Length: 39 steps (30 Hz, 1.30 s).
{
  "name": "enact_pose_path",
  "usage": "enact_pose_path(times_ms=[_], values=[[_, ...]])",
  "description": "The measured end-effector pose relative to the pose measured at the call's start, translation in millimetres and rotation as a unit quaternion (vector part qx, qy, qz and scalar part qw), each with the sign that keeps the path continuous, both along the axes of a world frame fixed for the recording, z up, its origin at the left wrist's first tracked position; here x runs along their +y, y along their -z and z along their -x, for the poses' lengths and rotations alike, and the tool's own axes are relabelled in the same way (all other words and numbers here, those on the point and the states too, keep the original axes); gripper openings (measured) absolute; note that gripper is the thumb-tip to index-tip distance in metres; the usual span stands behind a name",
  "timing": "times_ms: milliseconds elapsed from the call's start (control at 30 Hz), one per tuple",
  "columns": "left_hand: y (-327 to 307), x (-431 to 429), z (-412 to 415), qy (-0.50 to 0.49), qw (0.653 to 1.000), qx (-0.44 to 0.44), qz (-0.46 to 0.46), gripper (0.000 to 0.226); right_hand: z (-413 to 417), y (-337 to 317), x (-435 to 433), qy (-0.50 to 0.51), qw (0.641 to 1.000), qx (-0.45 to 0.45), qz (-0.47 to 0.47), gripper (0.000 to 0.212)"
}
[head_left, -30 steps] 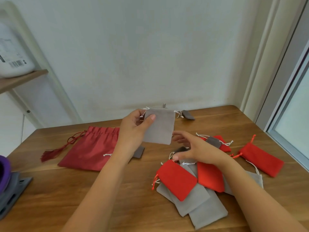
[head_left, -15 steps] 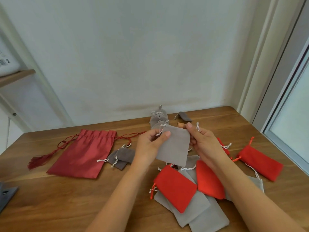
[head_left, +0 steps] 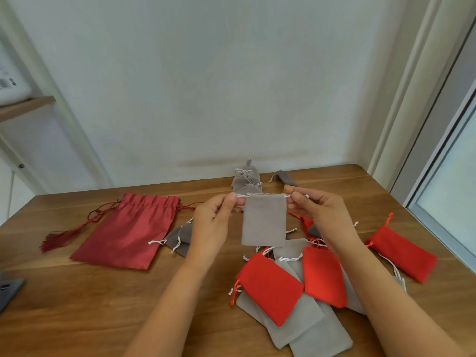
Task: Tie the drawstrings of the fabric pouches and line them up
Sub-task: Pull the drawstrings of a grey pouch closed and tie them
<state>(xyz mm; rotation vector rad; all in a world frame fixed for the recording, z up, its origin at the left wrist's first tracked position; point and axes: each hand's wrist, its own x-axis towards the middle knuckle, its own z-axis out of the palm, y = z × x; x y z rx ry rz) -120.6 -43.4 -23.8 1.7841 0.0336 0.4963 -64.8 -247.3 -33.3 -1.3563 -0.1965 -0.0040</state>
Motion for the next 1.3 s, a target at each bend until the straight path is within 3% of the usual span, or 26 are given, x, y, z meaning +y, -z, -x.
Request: enact_pose_path(times_ms=[67,100,167,200,267,333,533,667,800,900,967,1033,1100,1200,1300], values=[[-6,2,0,0.013,0.988,0.029,0.151,0.034,0,-2,-1,-0.013,0.999,0.015,-0.047,0.017],[-10,2,0,0.052,0.964,0.038,0.256,0.036,0,-1,0,-0.026,0.997,0.019,-0.071,0.026],[-17,1,3,0.135,0.883,0.047,0.446,0.027,0,1,4,-0.07,0.99,0.019,-0.123,0.04],[-20,-1,5,0.159,0.85,0.05,0.499,0.018,1,1,7,-0.099,0.983,0.018,-0.155,0.038],[-23,-6,8,0.185,0.817,0.058,0.542,0.007,5,-2,15,-0.146,0.968,0.028,-0.203,0.025],[-21,-9,7,0.186,0.819,0.061,0.539,0.016,11,-11,20,-0.157,0.955,0.058,-0.245,0.028],[-16,-11,7,0.191,0.882,0.078,0.424,0.025,21,-25,18,-0.14,0.927,0.109,-0.332,0.055],[-21,3,4,0.155,0.904,0.045,0.396,0.031,23,-28,15,-0.12,0.972,0.013,-0.202,0.039],[-16,13,-2,0.107,0.924,0.029,0.366,0.032,28,-29,17,-0.12,0.987,-0.064,-0.09,0.035],[-15,36,-5,0.053,0.901,0.019,0.43,0.03,20,-34,3,-0.022,0.997,-0.05,-0.049,0.037],[-16,90,1,-0.006,0.853,-0.047,0.519,0.019,4,-42,-31,0.093,0.992,-0.019,-0.077,0.048],[-17,138,16,-0.03,0.834,-0.104,0.541,0.024,-9,-50,-57,0.139,0.983,-0.042,-0.109,0.054],[-17,146,27,-0.013,0.843,-0.114,0.526,0.026,-11,-48,-55,0.121,0.986,-0.065,-0.09,0.05],[-25,122,22,0.023,0.863,-0.086,0.497,0.024,0,-40,-21,0.046,0.993,-0.105,0.016,0.042],[-34,92,14,0.086,0.848,-0.075,0.518,0.04,6,-31,-4,-0.011,0.987,-0.143,0.074,0.039]])
